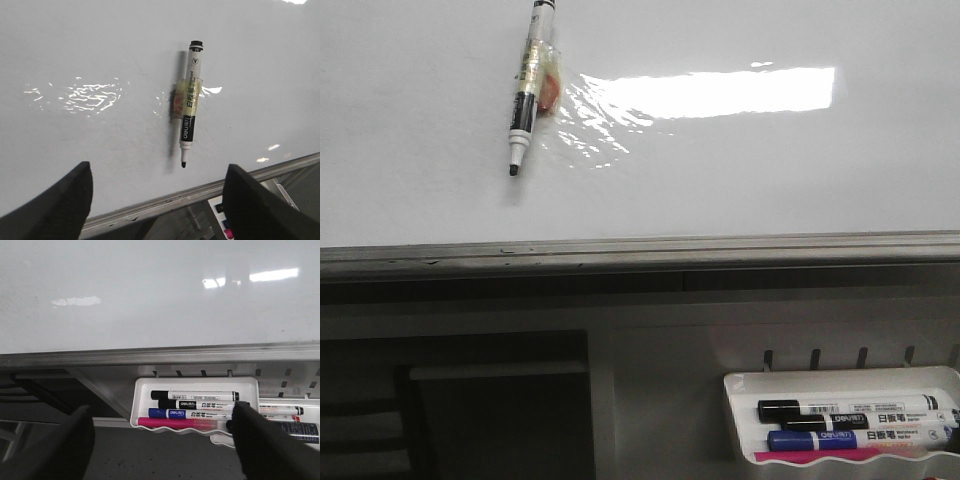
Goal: Write number 7 on whiteboard
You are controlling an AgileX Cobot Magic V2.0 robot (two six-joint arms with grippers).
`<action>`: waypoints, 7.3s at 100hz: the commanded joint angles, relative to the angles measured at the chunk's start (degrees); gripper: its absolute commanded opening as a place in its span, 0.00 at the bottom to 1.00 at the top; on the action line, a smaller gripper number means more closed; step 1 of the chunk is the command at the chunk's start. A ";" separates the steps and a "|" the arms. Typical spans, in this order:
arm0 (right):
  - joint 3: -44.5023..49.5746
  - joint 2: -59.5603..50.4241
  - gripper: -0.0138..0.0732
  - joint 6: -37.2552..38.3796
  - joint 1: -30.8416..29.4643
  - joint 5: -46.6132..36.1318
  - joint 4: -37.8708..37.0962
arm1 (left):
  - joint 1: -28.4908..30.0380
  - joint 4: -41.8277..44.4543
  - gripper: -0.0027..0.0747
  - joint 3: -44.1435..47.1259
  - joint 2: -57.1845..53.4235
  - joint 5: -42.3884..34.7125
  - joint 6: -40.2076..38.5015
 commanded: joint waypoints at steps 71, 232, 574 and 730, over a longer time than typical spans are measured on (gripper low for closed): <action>-1.98 0.66 0.75 -0.80 0.06 -3.55 1.08 | -14.53 0.27 0.64 -10.99 31.76 -25.79 0.49; -23.08 28.68 0.75 -33.70 2.71 26.00 39.58 | -34.45 28.87 0.01 -14.02 22.71 0.21 0.49; -17.98 41.81 0.09 -85.27 7.17 -6.28 81.77 | -4.79 6.94 0.64 2.61 -1.95 -24.34 -7.14; -25.31 30.45 0.09 -38.96 5.86 21.06 33.11 | -30.70 34.92 0.64 -7.10 18.67 -22.32 -7.14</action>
